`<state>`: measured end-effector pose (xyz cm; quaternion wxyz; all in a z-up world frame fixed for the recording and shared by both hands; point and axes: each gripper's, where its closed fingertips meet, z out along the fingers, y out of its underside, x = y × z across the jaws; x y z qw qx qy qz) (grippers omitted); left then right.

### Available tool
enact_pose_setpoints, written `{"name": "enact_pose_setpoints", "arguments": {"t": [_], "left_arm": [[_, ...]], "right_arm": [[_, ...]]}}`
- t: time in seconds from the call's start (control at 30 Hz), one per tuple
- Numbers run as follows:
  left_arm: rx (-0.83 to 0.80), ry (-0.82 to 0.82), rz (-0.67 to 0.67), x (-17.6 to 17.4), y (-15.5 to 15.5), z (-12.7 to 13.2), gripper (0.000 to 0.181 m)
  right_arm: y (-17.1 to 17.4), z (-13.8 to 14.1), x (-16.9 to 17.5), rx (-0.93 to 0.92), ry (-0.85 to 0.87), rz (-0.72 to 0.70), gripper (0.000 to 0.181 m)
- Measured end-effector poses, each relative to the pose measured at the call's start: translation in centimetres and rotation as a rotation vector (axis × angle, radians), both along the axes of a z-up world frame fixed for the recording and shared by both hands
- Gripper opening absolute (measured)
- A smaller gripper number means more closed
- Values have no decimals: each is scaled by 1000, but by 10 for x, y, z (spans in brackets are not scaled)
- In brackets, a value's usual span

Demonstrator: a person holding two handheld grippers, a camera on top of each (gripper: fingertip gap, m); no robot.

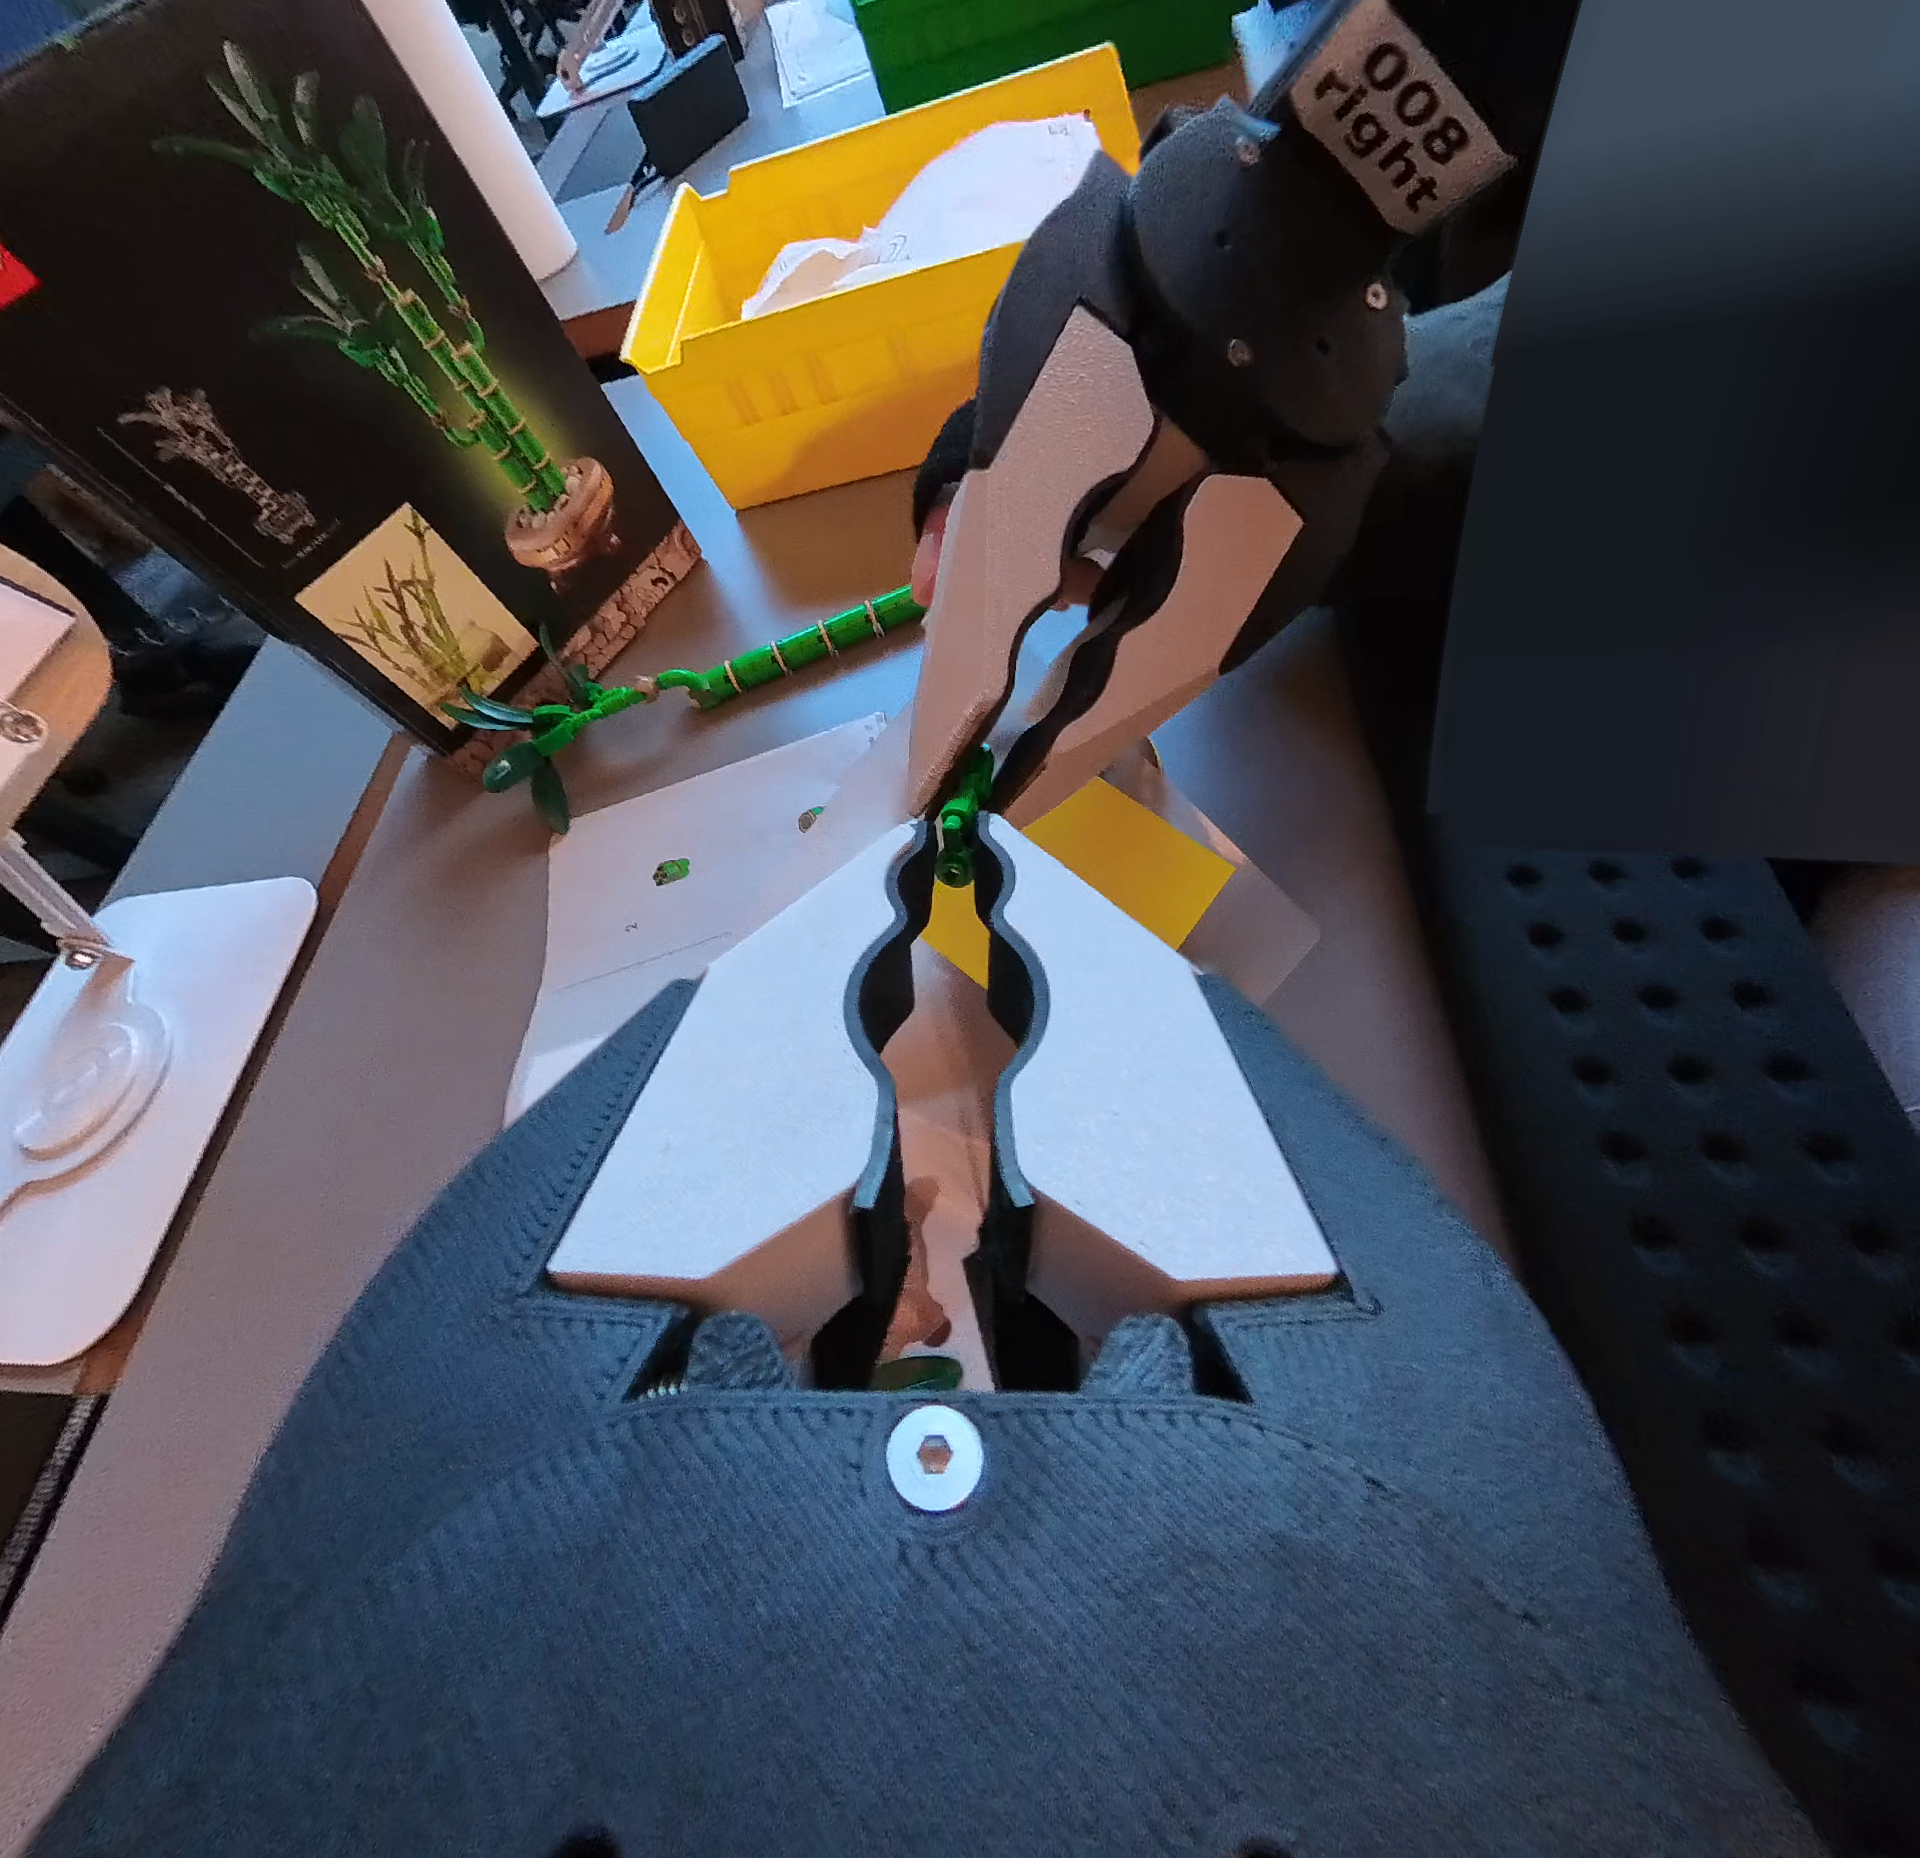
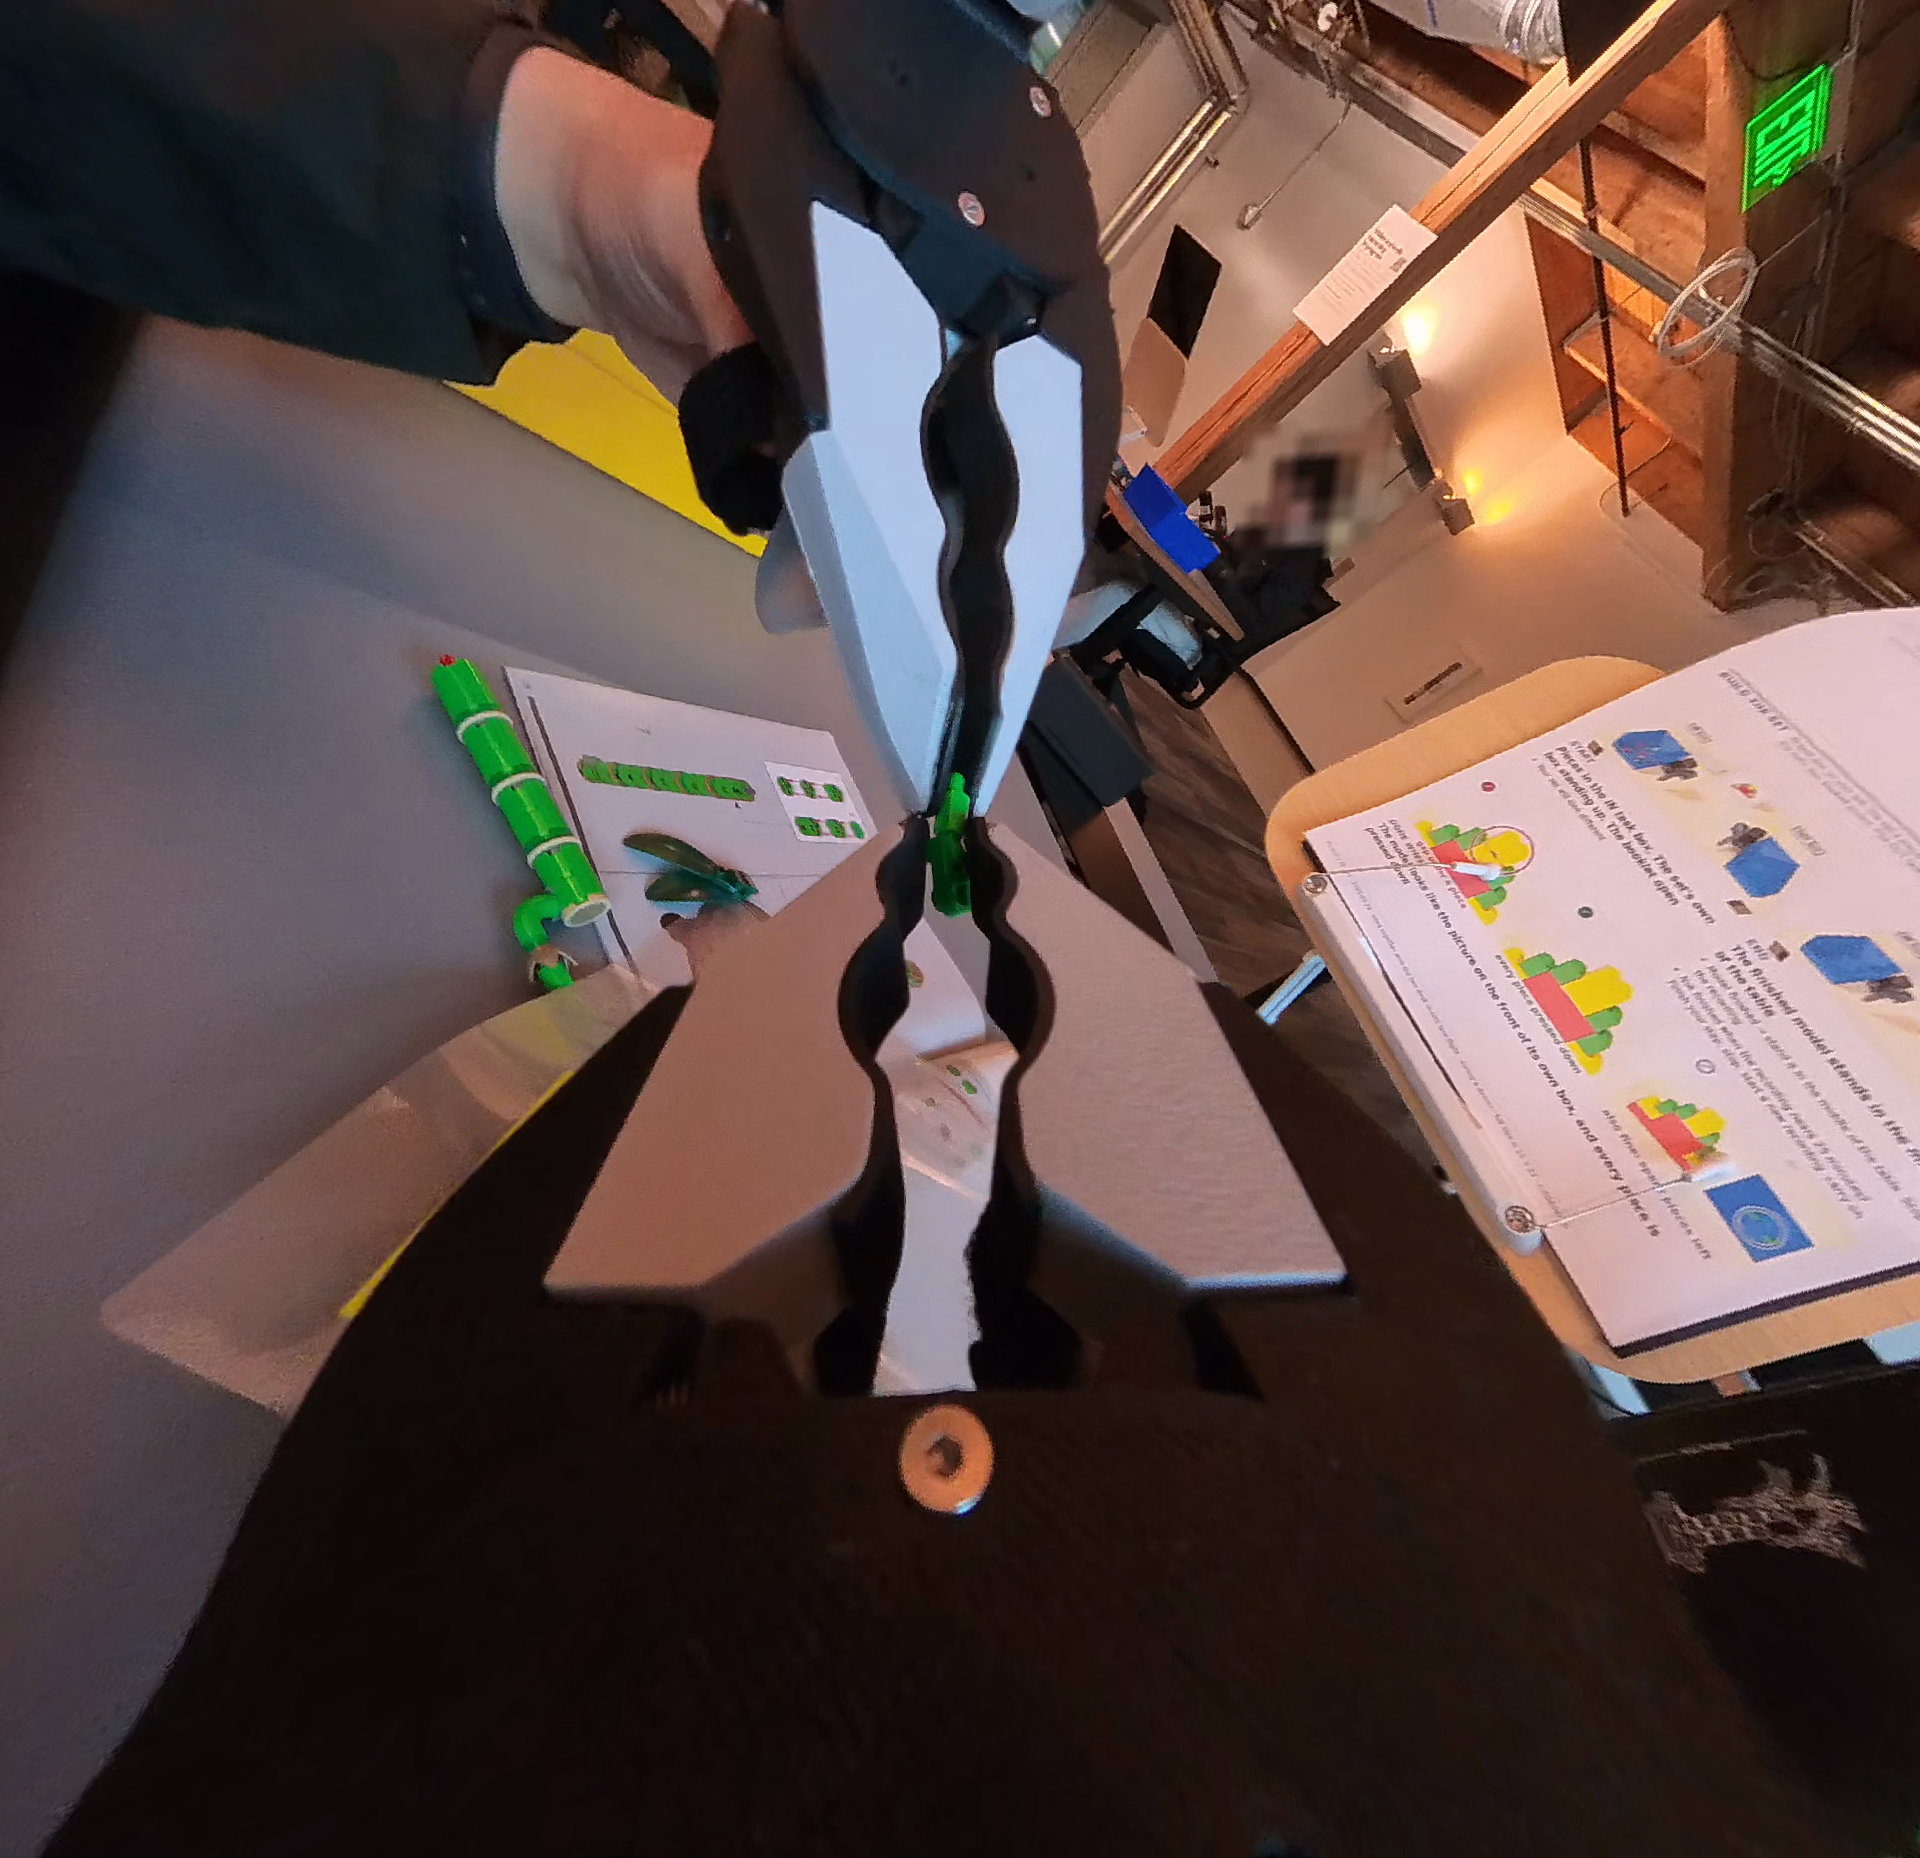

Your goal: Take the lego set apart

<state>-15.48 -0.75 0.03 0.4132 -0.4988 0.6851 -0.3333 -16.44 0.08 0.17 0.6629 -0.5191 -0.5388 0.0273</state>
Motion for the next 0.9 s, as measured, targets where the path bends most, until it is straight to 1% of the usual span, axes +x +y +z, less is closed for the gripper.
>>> {"name": "enact_pose_setpoints", "arguments": {"t": [0.17, 0.3, 0.37, 0.53, 0.63, 0.73, 0.9], "left_arm": [[-124, 29, 37, 3, 5, -3, 3], [-267, -11, 67, 8, 10, 1, 3], [-309, -18, 64, 8, 10, 2, 3], [-331, -14, 55, 8, 9, 3, 3], [-325, 3, 66, 9, 8, -1, 3], [-303, 35, 91, 10, 11, -7, 3], [-278, 86, 111, 9, 12, -16, 3]], "right_arm": [[6, -1, 4, 52, -44, -60, 5], [11, 4, 9, 138, -67, -131, 5], [12, 5, 9, 170, -78, -151, 6], [16, 4, 12, 168, -86, -177, 10], [15, 0, 8, 168, -103, -164, 10], [17, -7, 8, 191, -176, -185, 5], [21, -16, 10, 182, -263, -218, 4]]}}
